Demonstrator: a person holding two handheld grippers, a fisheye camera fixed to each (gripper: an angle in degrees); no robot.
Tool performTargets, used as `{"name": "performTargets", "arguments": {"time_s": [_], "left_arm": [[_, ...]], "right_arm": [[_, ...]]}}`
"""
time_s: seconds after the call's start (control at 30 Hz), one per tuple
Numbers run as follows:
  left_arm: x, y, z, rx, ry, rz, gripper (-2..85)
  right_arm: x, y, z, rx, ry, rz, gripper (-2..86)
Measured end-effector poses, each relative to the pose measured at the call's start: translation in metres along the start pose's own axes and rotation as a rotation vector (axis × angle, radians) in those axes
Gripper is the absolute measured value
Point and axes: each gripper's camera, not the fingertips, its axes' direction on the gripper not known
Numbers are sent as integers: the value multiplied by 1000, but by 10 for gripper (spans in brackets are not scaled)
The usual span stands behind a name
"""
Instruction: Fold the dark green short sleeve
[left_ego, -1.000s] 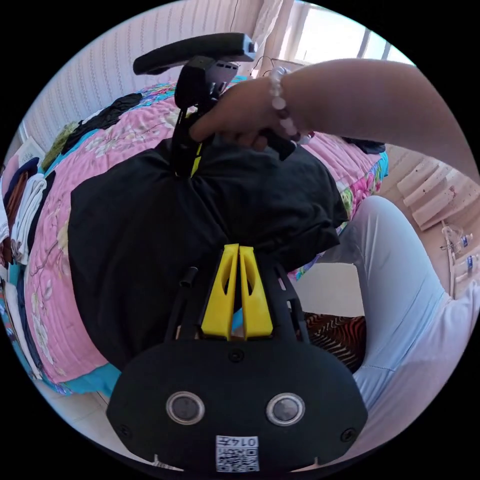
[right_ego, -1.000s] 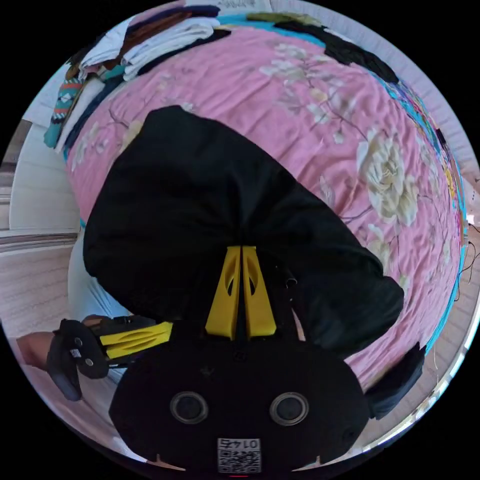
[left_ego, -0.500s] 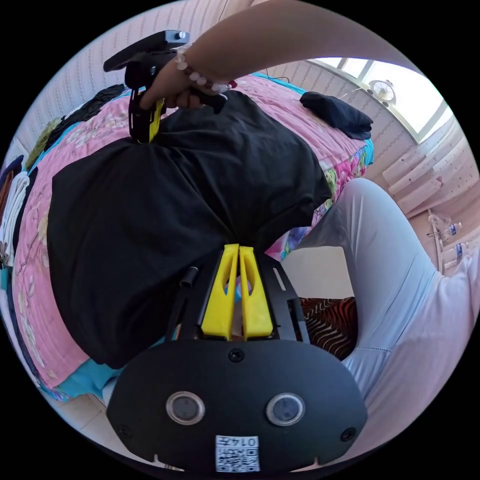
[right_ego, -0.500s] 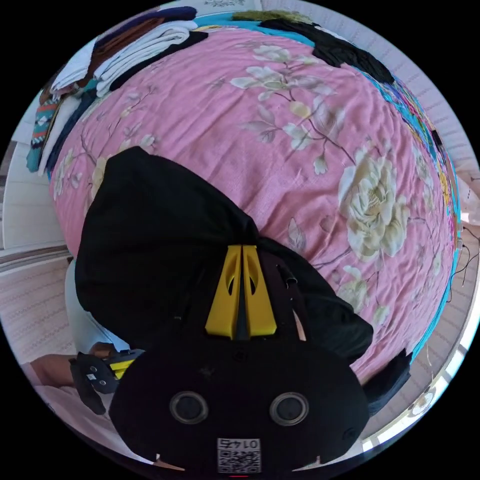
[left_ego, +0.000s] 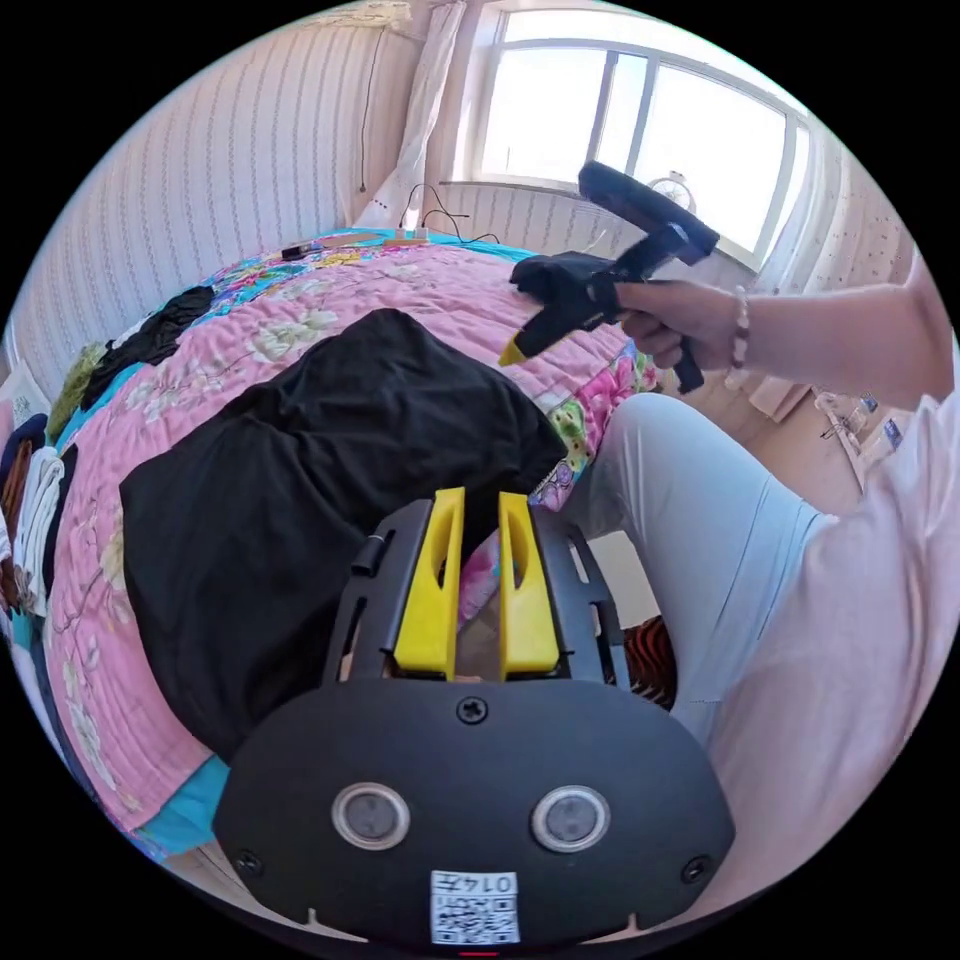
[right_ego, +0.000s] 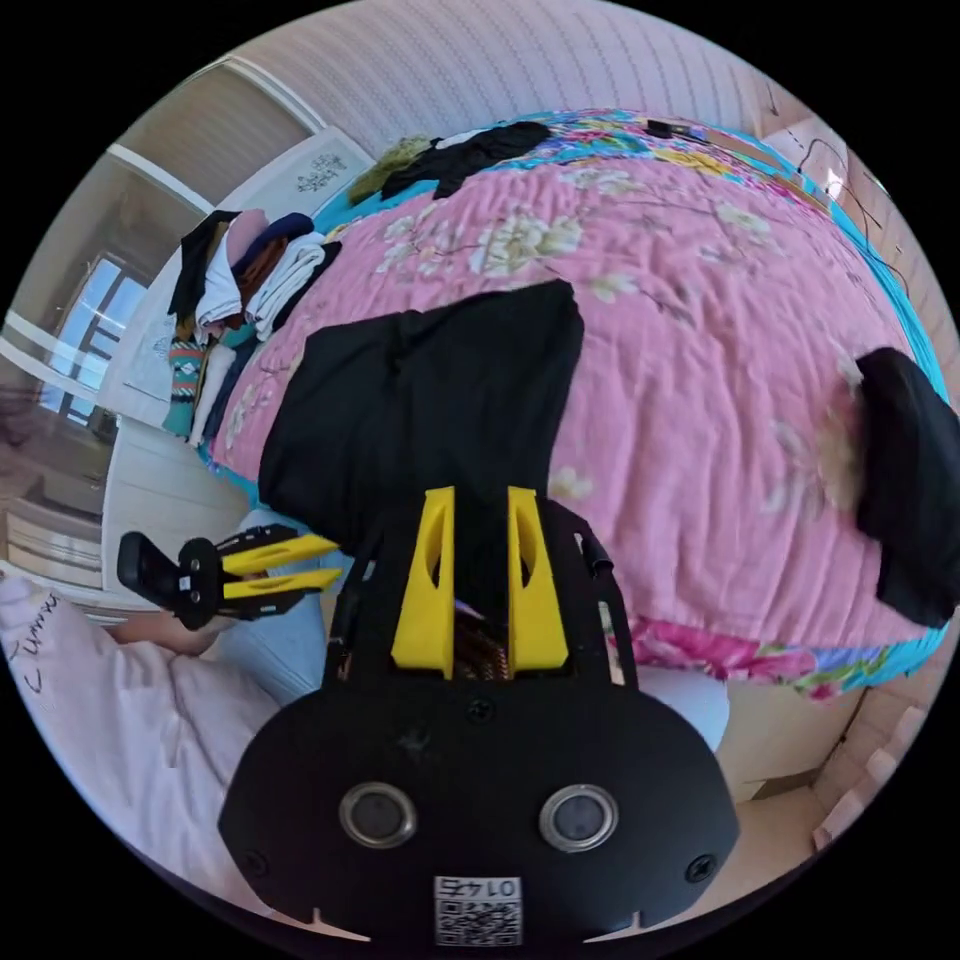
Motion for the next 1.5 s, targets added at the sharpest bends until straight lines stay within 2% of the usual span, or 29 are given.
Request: {"name": "performTargets", "arguments": {"time_s": [0.1,0.23,0.3,0.37,0.53,0.63,0.7,0.77,0.87,0.97,1.07,1.2,1.3,1.5], "left_arm": [[21,-7,10,-36,-14,48,103],[38,-14,20,-77,-33,116,124],[39,-18,21,-75,-38,125,136],[36,-22,24,-74,-50,117,150],[27,-42,31,-38,-41,83,161],[25,-54,39,-53,-43,98,96],[14,-60,41,-74,-72,53,29],[4,-63,43,-85,-26,26,12],[-10,-63,42,-77,8,-19,-1],[-17,-65,38,-63,6,-29,-5],[-24,-70,32,-48,13,-43,-6],[-41,-75,18,1,27,-84,-7],[-59,-76,1,48,21,-136,-7],[-104,-57,-48,122,-93,-297,-7]], "right_arm": [[23,46,10,-38,24,55,102],[52,56,44,-89,-61,128,116],[67,54,62,-138,-101,185,105],[83,57,68,-138,-144,261,45],[86,58,44,-12,-441,177,9],[82,49,38,-11,-533,90,10],[85,39,31,-1,-513,27,16],[109,25,21,78,-449,36,35],[152,1,30,159,-428,134,88],[183,-26,59,165,-391,238,128],[199,-50,91,144,-437,326,138],[202,-75,101,220,-538,360,113],[189,-105,113,104,-579,311,50],[120,-168,79,80,-530,81,23]]}}
